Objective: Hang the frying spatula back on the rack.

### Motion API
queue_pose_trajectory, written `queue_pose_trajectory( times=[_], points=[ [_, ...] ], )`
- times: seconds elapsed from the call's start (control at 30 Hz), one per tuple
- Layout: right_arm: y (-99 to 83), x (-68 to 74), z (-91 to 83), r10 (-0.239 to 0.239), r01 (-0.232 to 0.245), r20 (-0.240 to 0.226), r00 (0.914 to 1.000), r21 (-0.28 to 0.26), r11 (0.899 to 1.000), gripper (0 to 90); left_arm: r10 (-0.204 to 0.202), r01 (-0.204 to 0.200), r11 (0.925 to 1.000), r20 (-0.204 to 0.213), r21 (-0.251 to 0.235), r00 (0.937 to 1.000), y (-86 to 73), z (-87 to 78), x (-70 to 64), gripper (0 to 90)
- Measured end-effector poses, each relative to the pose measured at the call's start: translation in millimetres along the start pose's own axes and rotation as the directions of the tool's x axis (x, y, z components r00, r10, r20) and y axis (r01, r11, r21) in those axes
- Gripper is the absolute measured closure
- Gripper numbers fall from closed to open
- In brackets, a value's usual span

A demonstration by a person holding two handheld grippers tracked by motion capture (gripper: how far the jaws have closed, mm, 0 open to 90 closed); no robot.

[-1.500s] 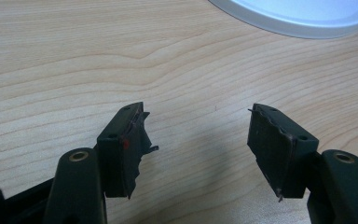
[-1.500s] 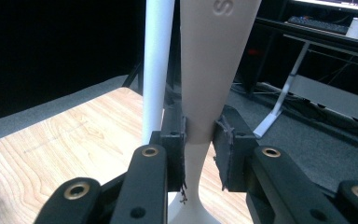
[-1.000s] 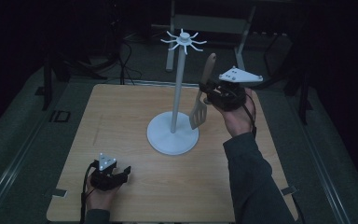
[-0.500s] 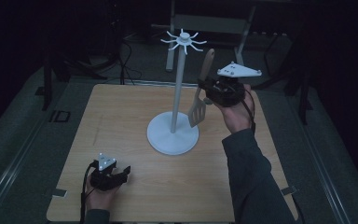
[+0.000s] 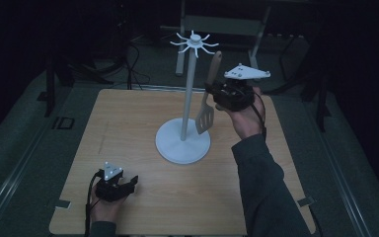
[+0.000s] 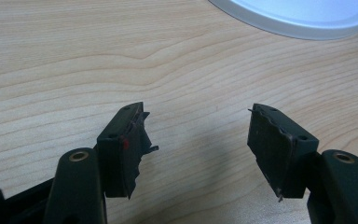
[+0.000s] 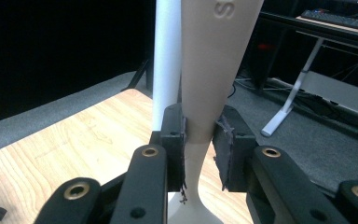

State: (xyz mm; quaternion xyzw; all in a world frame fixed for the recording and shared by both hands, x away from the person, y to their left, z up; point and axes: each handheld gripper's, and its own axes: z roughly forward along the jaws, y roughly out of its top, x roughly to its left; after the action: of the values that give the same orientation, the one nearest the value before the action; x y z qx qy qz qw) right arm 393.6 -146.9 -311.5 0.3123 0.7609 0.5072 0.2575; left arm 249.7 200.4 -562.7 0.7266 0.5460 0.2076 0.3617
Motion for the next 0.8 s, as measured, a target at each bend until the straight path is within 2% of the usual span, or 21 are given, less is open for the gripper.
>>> queue_pose_trajectory(
  times=[0.8],
  points=[
    [8.5,0.4,16.6,0.010,-0.010,-0.006,0.9999,0.053,0.999,74.5,0.003,-0.003,1.0000,0.001,0.001,1.0000,0.0,-0.1,0.1,37.2]
  ],
)
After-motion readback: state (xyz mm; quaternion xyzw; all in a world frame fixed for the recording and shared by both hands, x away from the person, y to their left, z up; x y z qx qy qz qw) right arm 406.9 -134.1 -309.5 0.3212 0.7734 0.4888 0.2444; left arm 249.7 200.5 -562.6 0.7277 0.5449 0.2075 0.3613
